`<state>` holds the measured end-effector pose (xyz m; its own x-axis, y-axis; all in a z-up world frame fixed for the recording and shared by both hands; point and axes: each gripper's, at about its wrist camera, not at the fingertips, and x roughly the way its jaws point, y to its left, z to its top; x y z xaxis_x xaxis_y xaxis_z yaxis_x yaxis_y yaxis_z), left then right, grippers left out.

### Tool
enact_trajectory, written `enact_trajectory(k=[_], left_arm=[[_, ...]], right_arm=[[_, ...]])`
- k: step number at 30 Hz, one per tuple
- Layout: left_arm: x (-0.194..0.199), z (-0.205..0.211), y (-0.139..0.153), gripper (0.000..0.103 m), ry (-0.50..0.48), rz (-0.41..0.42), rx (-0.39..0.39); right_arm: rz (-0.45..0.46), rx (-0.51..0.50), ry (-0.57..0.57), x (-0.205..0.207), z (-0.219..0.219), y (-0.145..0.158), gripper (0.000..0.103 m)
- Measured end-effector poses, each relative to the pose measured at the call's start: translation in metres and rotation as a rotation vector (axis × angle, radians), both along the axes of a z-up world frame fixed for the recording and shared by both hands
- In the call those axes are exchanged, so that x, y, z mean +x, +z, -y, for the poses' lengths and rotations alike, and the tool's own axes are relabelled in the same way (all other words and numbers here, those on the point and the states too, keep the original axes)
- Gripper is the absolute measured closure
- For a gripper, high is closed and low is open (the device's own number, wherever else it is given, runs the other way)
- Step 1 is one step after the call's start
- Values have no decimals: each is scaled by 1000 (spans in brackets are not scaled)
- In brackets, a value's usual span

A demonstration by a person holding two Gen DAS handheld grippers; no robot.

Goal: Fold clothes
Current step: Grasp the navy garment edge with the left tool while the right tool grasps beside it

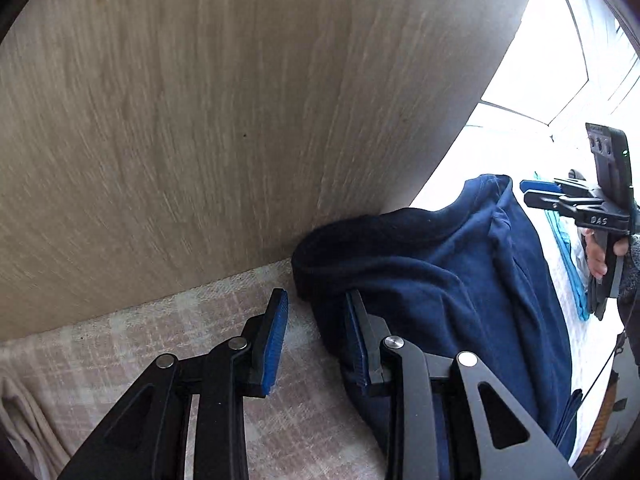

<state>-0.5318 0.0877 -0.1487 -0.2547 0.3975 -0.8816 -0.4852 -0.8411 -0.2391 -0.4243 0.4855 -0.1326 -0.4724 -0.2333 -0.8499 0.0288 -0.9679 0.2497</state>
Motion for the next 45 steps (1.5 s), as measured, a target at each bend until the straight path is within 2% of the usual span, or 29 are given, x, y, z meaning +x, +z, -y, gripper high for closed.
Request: enact_trajectory(k=[7,11,17,33,36,38,39,40,43,45], left_arm=[[-3,2,5,75,2,-22,5],[4,-12,7,75,-8,-40,-5],[1,-8,14,75,-3,-29,59],[13,-8,15,76,-49,-71,22],[17,-10,16,73,-52,-81,15],[18,-11,16,74,-55,-84,14],[19,-12,16,75,-57,-86,18],[20,-12,17,77,-59,-88,21],[25,-13,17,91,-71,-87,32],[32,-15,17,94,-82,-90,36]], right_arm=[[-4,0,7,-15,1,-13,58],[-13,-14,17,-17,0,-13,58],[-30,-31,58,-19,3,-13,58],[-49,-9,112,-13,6,-12,61],[-49,-7,116,-12,6,-12,61],[-50,8,113,-11,7,-12,67],[-47,12,113,-11,6,-13,82],[-40,-2,112,-11,5,-13,89],[-31,-17,116,-12,5,-12,94],[-30,-1,111,-11,8,-9,96]])
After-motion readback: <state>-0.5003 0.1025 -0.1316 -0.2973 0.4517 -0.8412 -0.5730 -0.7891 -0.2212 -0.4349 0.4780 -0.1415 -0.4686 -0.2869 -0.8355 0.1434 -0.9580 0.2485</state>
